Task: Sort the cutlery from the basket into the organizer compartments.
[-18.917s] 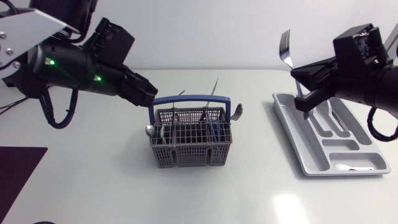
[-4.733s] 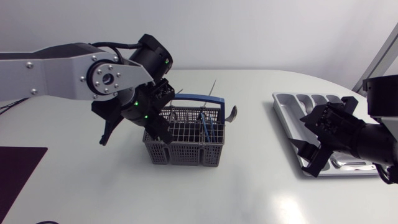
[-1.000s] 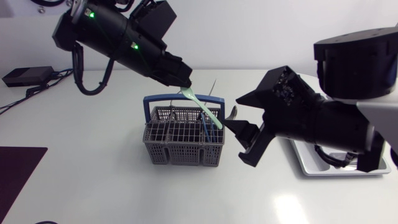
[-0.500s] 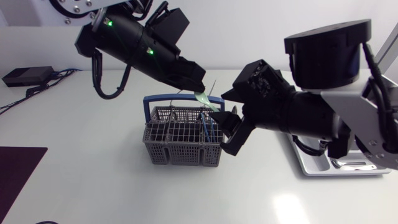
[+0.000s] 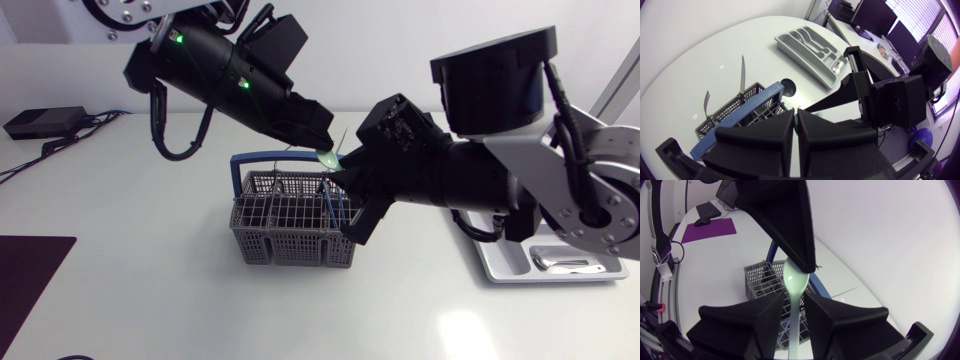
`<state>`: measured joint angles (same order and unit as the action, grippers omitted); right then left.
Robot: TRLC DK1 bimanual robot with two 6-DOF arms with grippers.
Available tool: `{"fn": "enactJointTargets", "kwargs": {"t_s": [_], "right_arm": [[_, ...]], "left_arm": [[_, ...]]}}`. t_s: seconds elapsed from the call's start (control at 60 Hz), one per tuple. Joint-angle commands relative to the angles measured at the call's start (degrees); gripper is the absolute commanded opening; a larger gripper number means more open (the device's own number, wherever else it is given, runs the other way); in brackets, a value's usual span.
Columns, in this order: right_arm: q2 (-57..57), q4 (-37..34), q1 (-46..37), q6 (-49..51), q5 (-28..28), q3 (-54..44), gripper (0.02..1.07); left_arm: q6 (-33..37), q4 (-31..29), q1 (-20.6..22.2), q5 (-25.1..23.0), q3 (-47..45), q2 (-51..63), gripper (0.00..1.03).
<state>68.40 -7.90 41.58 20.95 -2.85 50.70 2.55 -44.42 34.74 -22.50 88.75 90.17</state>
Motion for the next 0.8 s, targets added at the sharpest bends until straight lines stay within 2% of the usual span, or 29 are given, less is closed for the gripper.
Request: {"fn": "enactJointTargets", "kwargs": {"t_s": [0.0, 0.1, 0.167, 0.317, 0.633, 0.783], "right_arm": [[0.8, -0.4, 0.0, -1.5, -0.5, 1.1, 0.29], [0.6, -0.9, -0.3, -1.4, -1.2, 0.8, 0.21], [0.6, -1.0, -0.5, -1.4, -1.5, 0.6, 0.20], [0.5, -1.9, -0.8, -1.4, -2.3, 0.6, 0.07], [0.4, -2.5, -0.8, -1.4, -2.9, 0.5, 0.07], [-0.5, -3.3, -0.7, -1.4, -3.6, 0.2, 0.07]], "left_arm": [[-1.3, 0.5, -0.1, -0.8, -0.4, 0.3, 0.03], [-1.2, 0.5, -0.3, -0.8, -0.4, 0.0, 0.03], [-1.2, 0.5, -0.3, -0.8, -0.5, -0.1, 0.03], [-1.2, 0.5, -0.4, -0.8, -0.5, -0.3, 0.03], [-1.3, 0.5, -0.7, -0.8, -0.3, -0.4, 0.04], [-1.5, 0.9, -2.3, -0.8, 0.7, -1.1, 0.08]]}}
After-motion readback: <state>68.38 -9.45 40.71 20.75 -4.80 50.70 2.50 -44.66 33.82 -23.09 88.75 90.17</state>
